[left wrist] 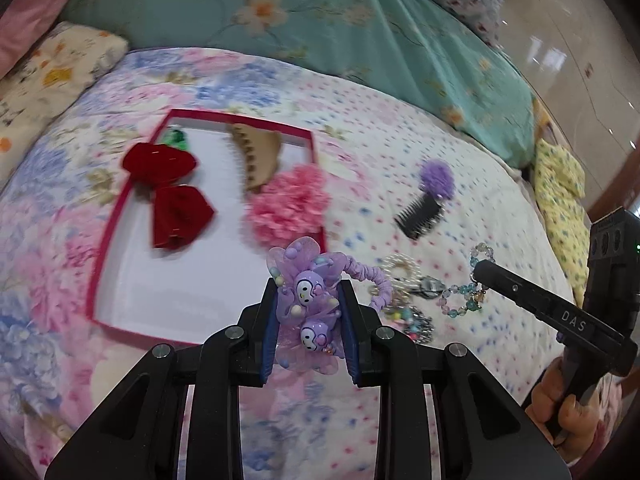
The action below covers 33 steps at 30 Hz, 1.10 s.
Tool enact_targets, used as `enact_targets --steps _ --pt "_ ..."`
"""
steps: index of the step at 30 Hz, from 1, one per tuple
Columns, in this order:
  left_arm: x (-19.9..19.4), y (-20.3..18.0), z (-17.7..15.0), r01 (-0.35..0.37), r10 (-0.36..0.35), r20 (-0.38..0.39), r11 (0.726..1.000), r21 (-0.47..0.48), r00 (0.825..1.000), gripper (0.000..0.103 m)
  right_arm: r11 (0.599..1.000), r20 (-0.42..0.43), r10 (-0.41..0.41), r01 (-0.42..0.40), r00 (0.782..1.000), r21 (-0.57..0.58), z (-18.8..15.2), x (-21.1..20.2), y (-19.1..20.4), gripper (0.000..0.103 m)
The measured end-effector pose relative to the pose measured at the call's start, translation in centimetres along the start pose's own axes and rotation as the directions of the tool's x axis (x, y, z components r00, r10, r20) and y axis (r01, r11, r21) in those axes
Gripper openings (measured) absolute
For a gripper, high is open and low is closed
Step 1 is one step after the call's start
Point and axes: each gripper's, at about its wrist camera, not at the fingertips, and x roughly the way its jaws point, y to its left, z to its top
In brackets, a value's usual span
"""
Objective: Organize jewelry
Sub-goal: 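Lower the purple scrunchie into the box with the left tool and open it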
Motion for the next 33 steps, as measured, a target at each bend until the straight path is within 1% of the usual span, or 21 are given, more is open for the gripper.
enact_targets --steps 5,10,18,25,30,33 --pt "-0.6 2.4 -0.1 -0.029 0.030 0.010 0.999 -0.044 1.000 0.025 0.999 -0.017 0.041 -0.041 0.999 -0.028 0.4 1.8 2.1 0.007" --pt "-0.8 4.6 -0.1 -0.047 0.048 0.019 0.996 -0.079 0.999 0.025 0.995 -0.054 0.077 -0.080 0.996 -0.056 0.6 4.3 4.4 0.007" --pt "0.4 7.3 1.1 -0.084 0.085 0.012 0.992 -0.095 0.996 0.025 0.989 -0.102 0.118 -0.127 0.988 -0.078 1.2 8.6 7.1 0.007" --pt "3.1 9.7 2.9 -0.113 0.112 -0.012 0.988 -0.108 0.994 0.025 0.989 -0.151 0.112 -0.125 0.982 -0.077 1.5 12.8 7.4 0.007" --pt "5.4 10.5 4.1 -0.136 0.133 -0.037 0.986 -0.095 0.990 0.025 0.992 -0.175 0.095 -0.108 0.980 -0.067 1.9 15.3 6.7 0.007" --pt "6.9 10.8 4.3 -0.150 0.146 -0.059 0.985 -0.084 0.988 0.025 0.994 -0.185 0.084 -0.095 0.979 -0.053 2.1 16.4 6.0 0.007"
